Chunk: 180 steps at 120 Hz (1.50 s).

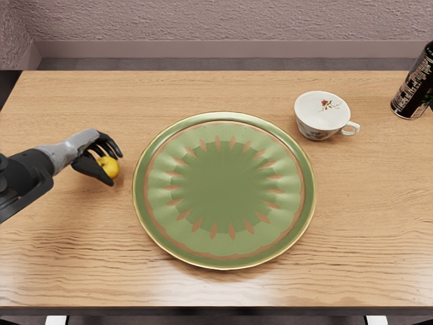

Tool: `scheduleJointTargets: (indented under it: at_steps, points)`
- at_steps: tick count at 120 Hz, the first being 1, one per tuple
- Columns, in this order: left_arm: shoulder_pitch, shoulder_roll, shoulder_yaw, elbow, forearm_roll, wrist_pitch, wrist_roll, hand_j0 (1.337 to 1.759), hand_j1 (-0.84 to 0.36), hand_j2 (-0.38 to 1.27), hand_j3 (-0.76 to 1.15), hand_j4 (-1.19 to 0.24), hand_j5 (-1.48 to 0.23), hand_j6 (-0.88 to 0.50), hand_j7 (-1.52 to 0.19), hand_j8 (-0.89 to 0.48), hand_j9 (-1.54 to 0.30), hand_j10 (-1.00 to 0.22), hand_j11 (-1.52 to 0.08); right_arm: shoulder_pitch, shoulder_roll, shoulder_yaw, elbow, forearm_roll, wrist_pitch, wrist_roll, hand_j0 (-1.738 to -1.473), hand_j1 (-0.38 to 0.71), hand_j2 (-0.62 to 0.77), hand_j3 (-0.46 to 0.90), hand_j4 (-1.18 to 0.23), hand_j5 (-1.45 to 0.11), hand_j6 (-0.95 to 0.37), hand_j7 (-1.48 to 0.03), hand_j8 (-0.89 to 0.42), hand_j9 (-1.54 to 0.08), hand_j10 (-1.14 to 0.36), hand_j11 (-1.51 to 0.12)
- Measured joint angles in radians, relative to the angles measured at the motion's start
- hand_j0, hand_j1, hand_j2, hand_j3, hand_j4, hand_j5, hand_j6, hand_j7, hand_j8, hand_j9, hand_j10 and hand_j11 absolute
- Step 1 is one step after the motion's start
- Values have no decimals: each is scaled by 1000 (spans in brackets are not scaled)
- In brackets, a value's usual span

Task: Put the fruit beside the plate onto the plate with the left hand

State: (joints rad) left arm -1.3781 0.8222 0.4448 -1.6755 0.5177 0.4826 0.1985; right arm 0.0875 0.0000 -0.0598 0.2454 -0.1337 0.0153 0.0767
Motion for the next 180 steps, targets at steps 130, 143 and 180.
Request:
scheduleJointTargets:
  at_steps: [130, 143, 180]
  points:
    - [-81, -42, -10, -38, 0, -21, 5, 1657, -309, 495, 0, -666, -917, -532, -897, -481, -905, -668, -900, 0, 0, 0, 0, 0, 0, 0, -1658, -331, -3, 0, -15, -20, -15, -20, -15, -20, -15, -20]
    - [-86, -58, -10, -39, -1, -22, 6, 1656, -303, 486, 0, -669, -922, -534, -902, -483, -910, -671, -904, 0, 0, 0, 0, 0, 0, 0, -1658, -331, -3, 0, -15, -20, -15, -20, -15, -20, -15, -20]
    - [-102, -115, -10, -40, 1, -33, 6, 1656, -301, 494, 0, -685, -952, -525, -935, -474, -939, -665, -929, 0, 0, 0, 0, 0, 0, 0, -1658, -331, -3, 0, -15, -20, -15, -20, -15, -20, -15, -20]
